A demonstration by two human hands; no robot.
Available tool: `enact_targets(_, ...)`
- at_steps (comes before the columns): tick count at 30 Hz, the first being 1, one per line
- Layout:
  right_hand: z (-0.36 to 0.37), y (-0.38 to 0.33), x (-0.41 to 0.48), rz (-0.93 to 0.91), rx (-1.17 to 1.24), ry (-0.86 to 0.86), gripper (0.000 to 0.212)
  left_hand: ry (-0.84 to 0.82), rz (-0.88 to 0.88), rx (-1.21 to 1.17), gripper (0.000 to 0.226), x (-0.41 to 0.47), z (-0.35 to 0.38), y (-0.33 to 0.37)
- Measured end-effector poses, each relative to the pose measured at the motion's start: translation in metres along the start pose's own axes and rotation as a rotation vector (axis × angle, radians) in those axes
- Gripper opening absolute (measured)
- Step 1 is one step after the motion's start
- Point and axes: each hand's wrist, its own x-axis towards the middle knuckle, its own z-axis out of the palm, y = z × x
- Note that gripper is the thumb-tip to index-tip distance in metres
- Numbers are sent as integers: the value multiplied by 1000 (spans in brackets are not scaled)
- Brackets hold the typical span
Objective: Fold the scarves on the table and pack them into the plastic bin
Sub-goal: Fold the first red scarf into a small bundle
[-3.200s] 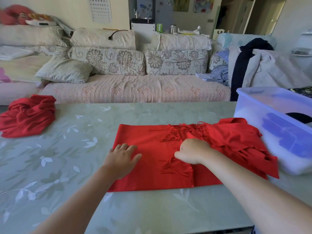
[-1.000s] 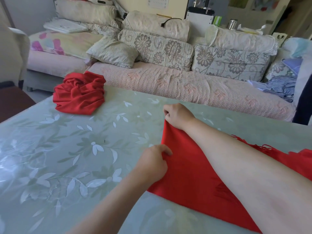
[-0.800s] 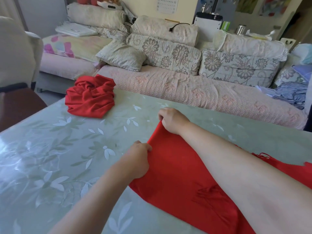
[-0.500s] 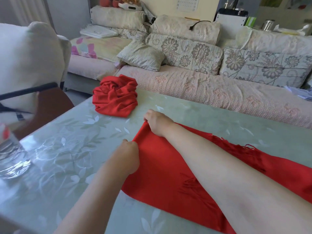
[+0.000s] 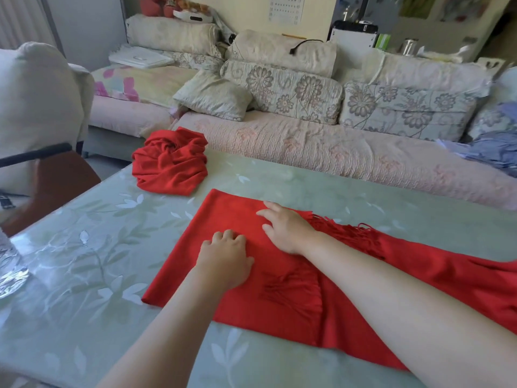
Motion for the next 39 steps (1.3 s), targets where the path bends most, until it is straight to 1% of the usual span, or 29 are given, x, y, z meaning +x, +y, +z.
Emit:
enact_targets(2,-13,18,-31,27,13,33,44,50,-34,-20,52,1,-7,18)
enact_targets(3,-20,26,-46,40,13,54,44,80,-21,-34,52,2,-11,30)
enact_targets(7,-49,65,-110,109,21,112,47,165,133,-144,47,6,-20,88)
enact_targets(10,-71,99,-158,224,-2,125,51,196,254,-190,44,9,-21,134)
enact_targets(12,-82,123,-190,318,-22,91,61,209,332,-200,41,9,-19,160)
enact_targets(15,-89,153,-236,421,-88,-40,81,151,428,-182,41,9,-13,193)
enact_targets(17,-90,171,-259,455,-155,-99,84,110,470,-164,42,9,-7,211)
enact_targets(19,-93,187,-270,469,-228,-77,76,78,500,-133,47,8,0,226)
enact_targets(20,-95,194,-272,470,-261,-50,69,53,505,-108,50,8,5,232)
enact_targets(23,-97,210,-268,421,-315,-6,33,-27,486,-14,57,9,20,243)
enact_targets(24,-97,213,-267,411,-299,7,24,-41,474,36,58,9,24,245)
enact_targets(25,-97,217,-267,407,-262,36,20,-36,465,90,59,9,28,247)
enact_targets(27,-100,225,-269,424,-244,125,22,-4,448,132,61,12,31,252)
enact_targets(29,-109,232,-268,478,-343,237,25,14,423,69,63,15,32,255)
enact_targets(30,-115,237,-267,532,-368,300,25,10,408,29,62,18,32,258)
enact_targets(33,-130,252,-263,762,-313,451,20,-34,381,-30,59,28,33,266)
enact_targets(34,-133,256,-264,836,-299,468,20,-45,374,-53,58,32,34,270)
enact_targets(36,-135,264,-264,919,-323,430,23,-32,360,-73,56,41,36,279)
enact_targets(37,-136,266,-265,921,-364,407,25,11,354,-48,52,45,36,284)
enact_targets(38,-134,268,-265,883,-405,399,28,83,350,-13,47,49,37,289)
enact_targets(39,-131,269,-263,797,-425,395,32,168,348,5,41,52,36,295)
